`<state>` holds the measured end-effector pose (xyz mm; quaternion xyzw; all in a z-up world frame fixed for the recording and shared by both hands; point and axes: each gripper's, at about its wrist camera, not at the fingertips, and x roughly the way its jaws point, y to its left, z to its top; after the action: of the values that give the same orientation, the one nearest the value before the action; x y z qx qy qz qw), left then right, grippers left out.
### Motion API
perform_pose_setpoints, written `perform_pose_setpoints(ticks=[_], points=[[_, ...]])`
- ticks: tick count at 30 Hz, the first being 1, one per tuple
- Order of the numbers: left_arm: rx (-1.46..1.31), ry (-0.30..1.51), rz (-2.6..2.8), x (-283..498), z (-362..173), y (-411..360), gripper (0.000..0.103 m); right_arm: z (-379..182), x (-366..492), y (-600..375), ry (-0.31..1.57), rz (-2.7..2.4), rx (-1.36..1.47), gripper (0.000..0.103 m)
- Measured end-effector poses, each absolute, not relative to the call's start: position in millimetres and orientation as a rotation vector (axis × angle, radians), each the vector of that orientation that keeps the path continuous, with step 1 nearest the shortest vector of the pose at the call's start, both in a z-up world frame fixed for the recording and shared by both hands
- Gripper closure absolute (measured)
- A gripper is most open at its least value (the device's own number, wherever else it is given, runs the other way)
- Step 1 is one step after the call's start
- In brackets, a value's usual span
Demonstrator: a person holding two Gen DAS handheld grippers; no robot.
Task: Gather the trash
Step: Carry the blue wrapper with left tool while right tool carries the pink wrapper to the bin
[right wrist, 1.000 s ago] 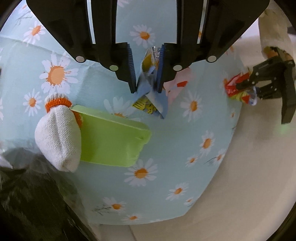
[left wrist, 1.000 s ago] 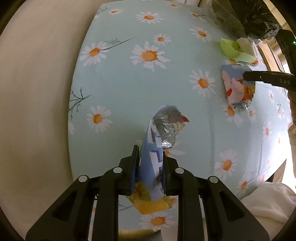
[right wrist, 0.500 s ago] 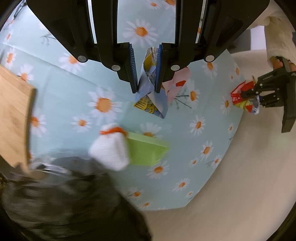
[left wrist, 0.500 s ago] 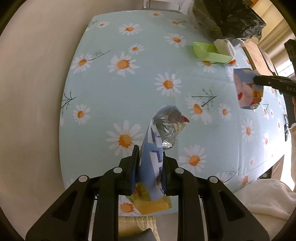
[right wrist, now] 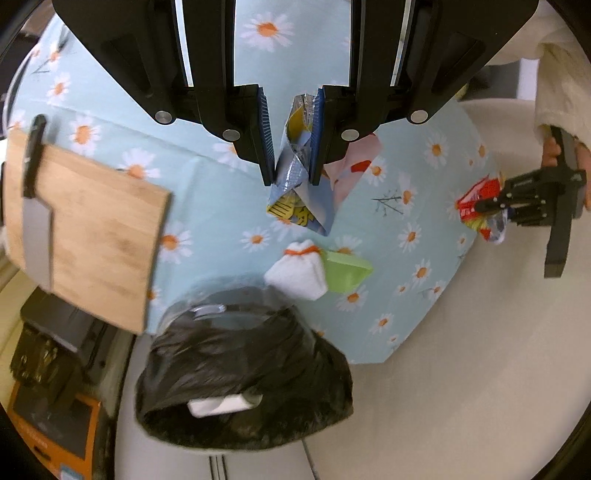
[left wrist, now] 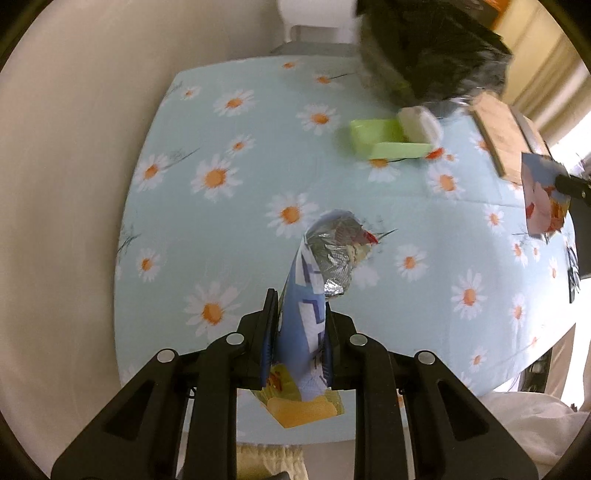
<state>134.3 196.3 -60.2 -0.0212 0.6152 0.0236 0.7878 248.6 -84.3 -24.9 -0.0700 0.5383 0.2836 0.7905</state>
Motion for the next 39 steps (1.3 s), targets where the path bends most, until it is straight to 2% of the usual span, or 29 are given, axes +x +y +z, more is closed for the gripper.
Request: perform_pose_setpoints(ticks=[12, 25, 32, 39], points=[[0.081, 1.289, -0.08, 171.8, -33.0, 136.6, 0.082, 37.1, 256.1, -133.4, 0.996, 0.564, -0.137, 0.085], [0.154, 1.144, -0.196, 238.2, 30.7, 111.0, 0.082, 104.9, 289.4, -103.6, 0.849, 0.573, -0.206, 0.085], [0.187, 1.059, -0.247, 287.1, 58.7, 104.1, 0.081, 108.8, 337.3, -86.4, 0.828, 0.574, -0.215, 0.085], [0.193, 1.014, -0.292, 343.8, 64.0, 98.1, 0.081, 97.8, 391.2, -80.6, 0.837, 0.583, -0.188, 0.085]])
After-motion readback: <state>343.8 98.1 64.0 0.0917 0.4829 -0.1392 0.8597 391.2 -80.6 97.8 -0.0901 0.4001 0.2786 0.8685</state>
